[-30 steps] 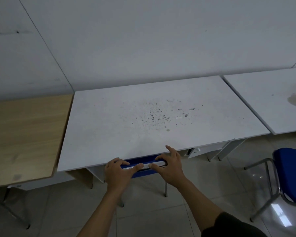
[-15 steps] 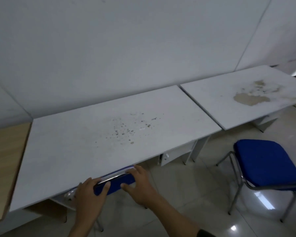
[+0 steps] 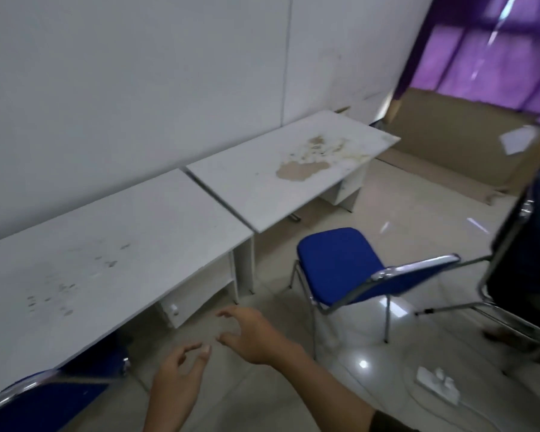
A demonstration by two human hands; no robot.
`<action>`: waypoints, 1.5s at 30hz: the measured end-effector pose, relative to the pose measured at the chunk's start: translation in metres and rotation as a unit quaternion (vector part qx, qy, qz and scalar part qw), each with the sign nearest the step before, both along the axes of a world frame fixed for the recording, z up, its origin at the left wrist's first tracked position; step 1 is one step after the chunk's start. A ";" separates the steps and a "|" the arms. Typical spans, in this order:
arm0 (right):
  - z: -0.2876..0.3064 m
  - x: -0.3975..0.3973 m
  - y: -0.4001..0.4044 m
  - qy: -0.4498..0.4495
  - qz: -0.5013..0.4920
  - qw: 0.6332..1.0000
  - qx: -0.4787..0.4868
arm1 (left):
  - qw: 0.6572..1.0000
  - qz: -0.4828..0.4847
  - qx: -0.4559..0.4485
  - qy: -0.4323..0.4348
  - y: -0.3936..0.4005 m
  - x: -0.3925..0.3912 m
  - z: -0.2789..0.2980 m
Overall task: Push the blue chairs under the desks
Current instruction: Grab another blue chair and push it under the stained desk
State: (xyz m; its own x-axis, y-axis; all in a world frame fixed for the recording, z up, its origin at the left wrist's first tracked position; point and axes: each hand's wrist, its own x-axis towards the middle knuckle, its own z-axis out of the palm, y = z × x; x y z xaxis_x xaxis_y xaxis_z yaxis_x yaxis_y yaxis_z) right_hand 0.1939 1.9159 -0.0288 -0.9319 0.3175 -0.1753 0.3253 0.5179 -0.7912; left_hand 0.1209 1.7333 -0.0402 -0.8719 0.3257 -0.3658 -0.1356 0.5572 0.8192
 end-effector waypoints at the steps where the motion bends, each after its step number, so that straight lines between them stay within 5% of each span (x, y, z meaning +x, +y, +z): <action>1: 0.000 0.021 0.032 -0.003 -0.019 1.000 0.004 | 1.000 -0.017 0.011 -0.006 0.030 0.018 -0.002; 14: -0.011 0.175 0.285 -0.046 -0.235 0.971 0.023 | 0.970 -0.234 0.057 -0.040 0.301 0.120 -0.023; 26: -0.043 0.271 0.462 -0.124 -0.294 0.931 0.175 | 0.901 -0.433 -0.005 0.015 0.505 0.175 -0.031; 29: -0.051 0.284 0.487 -0.176 -0.289 0.929 0.149 | 0.882 -0.469 -0.041 0.033 0.524 0.181 -0.033; 37: -0.061 0.276 0.524 -0.139 -0.255 0.951 0.109 | 0.878 -0.474 -0.062 -0.040 0.553 0.165 -0.035; 45: -0.063 0.238 0.598 -0.181 -0.141 0.964 0.132 | 0.946 -0.313 -0.073 -0.039 0.595 0.160 -0.041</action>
State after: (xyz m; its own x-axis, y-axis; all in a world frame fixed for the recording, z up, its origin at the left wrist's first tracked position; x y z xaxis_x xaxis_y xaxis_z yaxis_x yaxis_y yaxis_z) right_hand 0.4315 2.5138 -0.0914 -0.6945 0.6279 -0.3512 0.7130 0.5355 -0.4525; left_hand 0.2813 2.3280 -0.0811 -0.4938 0.7099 -0.5023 0.2008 0.6550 0.7284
